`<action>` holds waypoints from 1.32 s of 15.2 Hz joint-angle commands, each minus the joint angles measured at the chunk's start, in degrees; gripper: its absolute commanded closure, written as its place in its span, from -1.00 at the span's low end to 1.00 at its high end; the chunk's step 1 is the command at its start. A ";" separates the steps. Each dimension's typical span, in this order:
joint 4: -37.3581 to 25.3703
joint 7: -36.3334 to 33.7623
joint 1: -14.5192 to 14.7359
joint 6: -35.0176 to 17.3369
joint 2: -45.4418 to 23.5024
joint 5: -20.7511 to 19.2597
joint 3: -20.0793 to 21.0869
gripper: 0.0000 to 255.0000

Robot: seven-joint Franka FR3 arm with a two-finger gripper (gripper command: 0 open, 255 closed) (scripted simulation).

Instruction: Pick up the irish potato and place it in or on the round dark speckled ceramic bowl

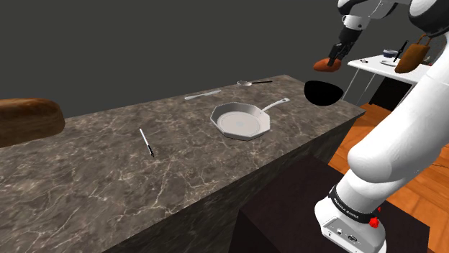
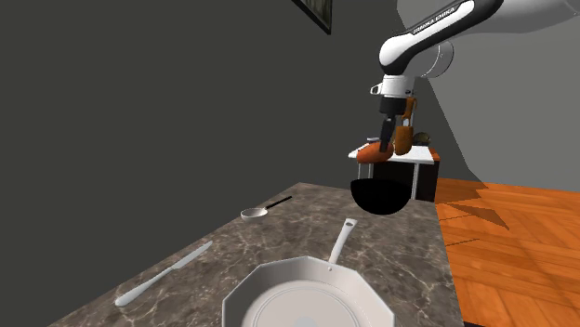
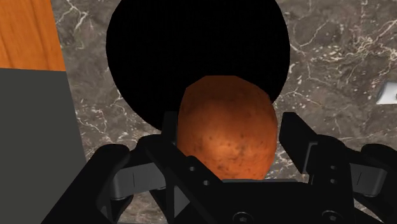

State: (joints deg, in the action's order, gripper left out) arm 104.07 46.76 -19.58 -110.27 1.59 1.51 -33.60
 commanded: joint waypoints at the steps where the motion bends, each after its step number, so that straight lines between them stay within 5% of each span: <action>1: -0.14 2.84 -1.27 0.13 -0.14 0.42 -1.39 1.00; 20: 10.44 5.54 -1.95 -12.17 -2.37 2.37 -2.16 1.00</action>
State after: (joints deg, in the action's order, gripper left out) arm 114.27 52.20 -21.49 -122.17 -0.68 3.82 -35.73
